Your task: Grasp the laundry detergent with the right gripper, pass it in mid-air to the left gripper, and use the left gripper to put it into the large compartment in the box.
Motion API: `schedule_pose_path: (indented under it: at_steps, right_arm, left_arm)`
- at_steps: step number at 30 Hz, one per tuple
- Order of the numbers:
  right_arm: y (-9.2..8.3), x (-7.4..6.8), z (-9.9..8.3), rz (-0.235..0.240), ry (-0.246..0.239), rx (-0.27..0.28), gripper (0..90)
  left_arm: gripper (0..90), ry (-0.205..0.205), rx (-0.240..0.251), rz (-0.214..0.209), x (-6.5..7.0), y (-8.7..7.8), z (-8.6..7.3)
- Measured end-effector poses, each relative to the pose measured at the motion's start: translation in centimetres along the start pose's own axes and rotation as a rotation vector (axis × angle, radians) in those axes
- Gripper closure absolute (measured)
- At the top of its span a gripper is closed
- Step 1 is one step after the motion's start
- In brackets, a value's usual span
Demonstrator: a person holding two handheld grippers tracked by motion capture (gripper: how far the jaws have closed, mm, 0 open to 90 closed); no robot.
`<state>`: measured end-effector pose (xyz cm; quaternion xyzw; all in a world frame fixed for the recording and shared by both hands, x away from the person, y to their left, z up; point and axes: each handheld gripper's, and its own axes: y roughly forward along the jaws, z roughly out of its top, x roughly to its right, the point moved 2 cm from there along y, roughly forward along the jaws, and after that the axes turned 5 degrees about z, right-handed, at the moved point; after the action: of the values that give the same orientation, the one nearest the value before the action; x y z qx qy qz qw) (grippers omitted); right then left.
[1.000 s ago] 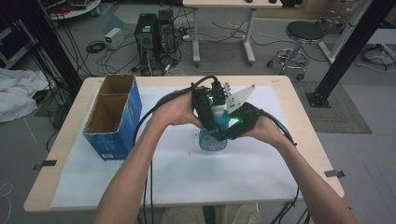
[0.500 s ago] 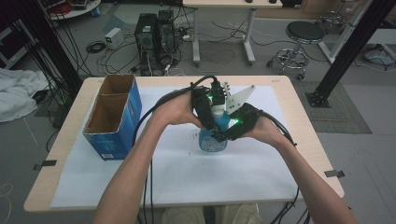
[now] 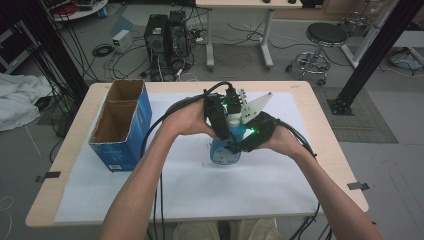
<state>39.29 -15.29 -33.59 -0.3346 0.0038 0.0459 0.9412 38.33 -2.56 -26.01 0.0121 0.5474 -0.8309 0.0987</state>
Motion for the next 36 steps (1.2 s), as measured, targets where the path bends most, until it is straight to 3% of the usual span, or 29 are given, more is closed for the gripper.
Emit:
schedule_pose_path:
  at_steps: [19, 36]
  right_arm:
    - [-0.4, -0.2, 0.1, 0.005, -0.005, 0.000, 37.3]
    - [-0.2, -0.4, -0.1, -0.017, 0.011, -0.050, 28.4]
  left_arm:
    - [37.5, -0.009, 0.019, -0.008, 0.3, 0.0, -0.5]
    - [37.5, -0.012, 0.009, -0.013, 0.5, -0.3, -1.0]
